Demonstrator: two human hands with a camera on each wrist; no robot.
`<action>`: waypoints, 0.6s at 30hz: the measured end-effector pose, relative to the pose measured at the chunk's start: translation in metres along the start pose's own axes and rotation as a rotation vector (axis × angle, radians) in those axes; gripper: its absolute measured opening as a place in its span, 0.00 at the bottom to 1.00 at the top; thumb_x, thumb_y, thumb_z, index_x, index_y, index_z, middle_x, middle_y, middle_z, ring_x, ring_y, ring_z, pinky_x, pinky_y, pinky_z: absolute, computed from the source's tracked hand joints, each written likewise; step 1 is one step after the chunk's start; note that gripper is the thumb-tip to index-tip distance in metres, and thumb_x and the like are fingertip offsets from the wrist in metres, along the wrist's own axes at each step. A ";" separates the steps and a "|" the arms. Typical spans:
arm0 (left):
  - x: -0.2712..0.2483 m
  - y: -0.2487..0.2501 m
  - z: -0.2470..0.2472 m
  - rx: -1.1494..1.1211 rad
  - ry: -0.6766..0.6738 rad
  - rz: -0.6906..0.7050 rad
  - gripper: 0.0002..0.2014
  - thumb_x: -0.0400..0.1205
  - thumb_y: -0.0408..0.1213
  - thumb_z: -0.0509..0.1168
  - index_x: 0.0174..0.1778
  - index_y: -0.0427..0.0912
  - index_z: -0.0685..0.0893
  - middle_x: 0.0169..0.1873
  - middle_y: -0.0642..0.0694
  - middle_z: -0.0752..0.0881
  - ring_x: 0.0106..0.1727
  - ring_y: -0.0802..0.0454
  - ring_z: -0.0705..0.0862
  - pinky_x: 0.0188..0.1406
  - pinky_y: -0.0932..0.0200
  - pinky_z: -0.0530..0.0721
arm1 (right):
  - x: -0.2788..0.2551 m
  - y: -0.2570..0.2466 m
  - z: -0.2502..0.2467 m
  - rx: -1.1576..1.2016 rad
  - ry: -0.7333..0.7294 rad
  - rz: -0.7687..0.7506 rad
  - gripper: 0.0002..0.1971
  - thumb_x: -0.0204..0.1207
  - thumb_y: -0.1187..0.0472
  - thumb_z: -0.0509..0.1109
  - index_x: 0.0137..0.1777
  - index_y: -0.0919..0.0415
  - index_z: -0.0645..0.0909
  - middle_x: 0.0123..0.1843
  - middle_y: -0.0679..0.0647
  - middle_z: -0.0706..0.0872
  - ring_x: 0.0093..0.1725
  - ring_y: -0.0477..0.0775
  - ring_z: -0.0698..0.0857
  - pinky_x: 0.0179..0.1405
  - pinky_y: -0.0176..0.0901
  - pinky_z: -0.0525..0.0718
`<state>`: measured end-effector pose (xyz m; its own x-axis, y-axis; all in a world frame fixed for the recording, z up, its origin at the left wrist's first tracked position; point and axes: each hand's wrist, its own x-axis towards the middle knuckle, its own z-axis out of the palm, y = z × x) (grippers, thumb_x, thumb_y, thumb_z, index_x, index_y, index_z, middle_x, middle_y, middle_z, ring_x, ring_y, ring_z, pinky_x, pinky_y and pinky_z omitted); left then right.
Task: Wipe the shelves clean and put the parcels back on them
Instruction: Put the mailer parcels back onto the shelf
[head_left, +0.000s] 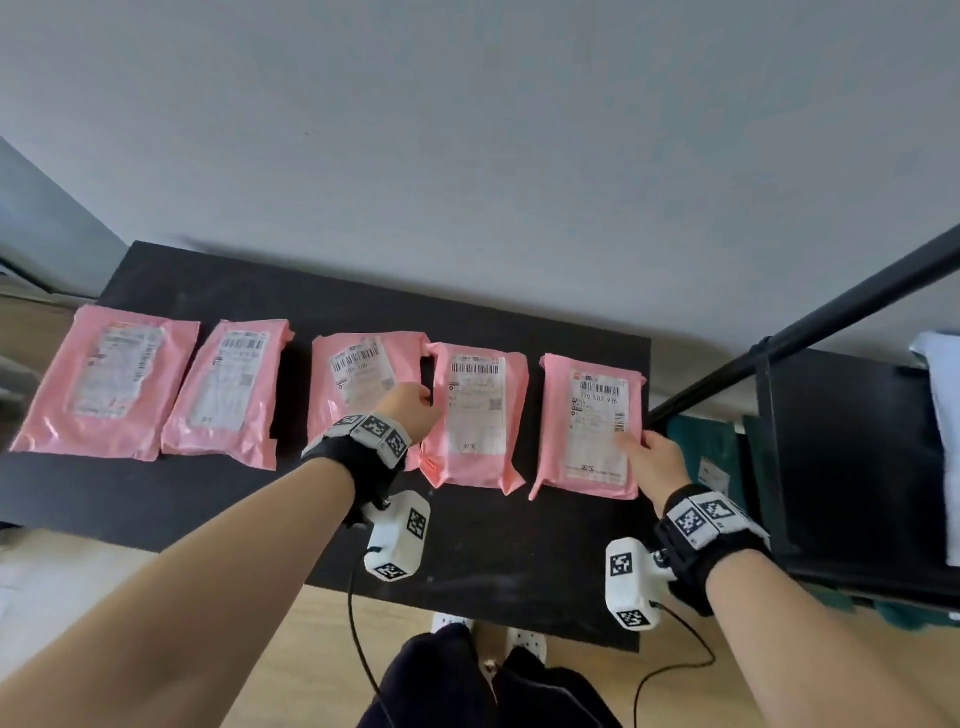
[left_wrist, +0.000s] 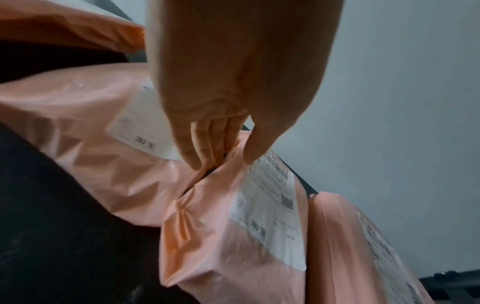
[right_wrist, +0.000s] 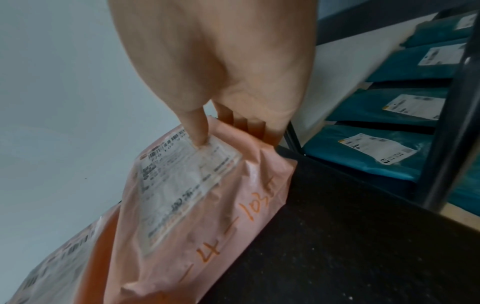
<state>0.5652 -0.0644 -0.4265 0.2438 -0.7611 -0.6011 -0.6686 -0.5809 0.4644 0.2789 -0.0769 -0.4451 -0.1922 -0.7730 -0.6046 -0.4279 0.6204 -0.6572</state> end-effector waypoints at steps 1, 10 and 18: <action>0.003 0.002 0.000 0.008 -0.013 -0.008 0.18 0.86 0.42 0.56 0.30 0.41 0.76 0.26 0.48 0.76 0.25 0.55 0.73 0.25 0.64 0.71 | -0.001 0.001 0.000 0.008 0.004 0.006 0.12 0.83 0.61 0.64 0.60 0.69 0.81 0.55 0.61 0.86 0.50 0.58 0.85 0.49 0.46 0.82; 0.015 0.017 0.005 -0.004 -0.133 -0.021 0.07 0.81 0.41 0.67 0.45 0.42 0.84 0.38 0.48 0.83 0.38 0.53 0.81 0.33 0.65 0.77 | -0.004 0.002 -0.005 0.186 -0.044 0.120 0.01 0.79 0.64 0.70 0.47 0.60 0.83 0.52 0.60 0.89 0.51 0.60 0.89 0.56 0.61 0.87; 0.015 0.018 0.017 -0.490 -0.184 -0.098 0.06 0.79 0.32 0.67 0.37 0.37 0.81 0.49 0.35 0.86 0.52 0.44 0.86 0.54 0.44 0.87 | -0.016 0.010 -0.010 0.327 -0.026 0.169 0.02 0.80 0.66 0.68 0.49 0.64 0.80 0.58 0.65 0.87 0.56 0.64 0.87 0.60 0.64 0.84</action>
<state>0.5455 -0.0815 -0.4385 0.1315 -0.6591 -0.7405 -0.2315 -0.7467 0.6236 0.2693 -0.0595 -0.4376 -0.2115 -0.6550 -0.7254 -0.0868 0.7519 -0.6536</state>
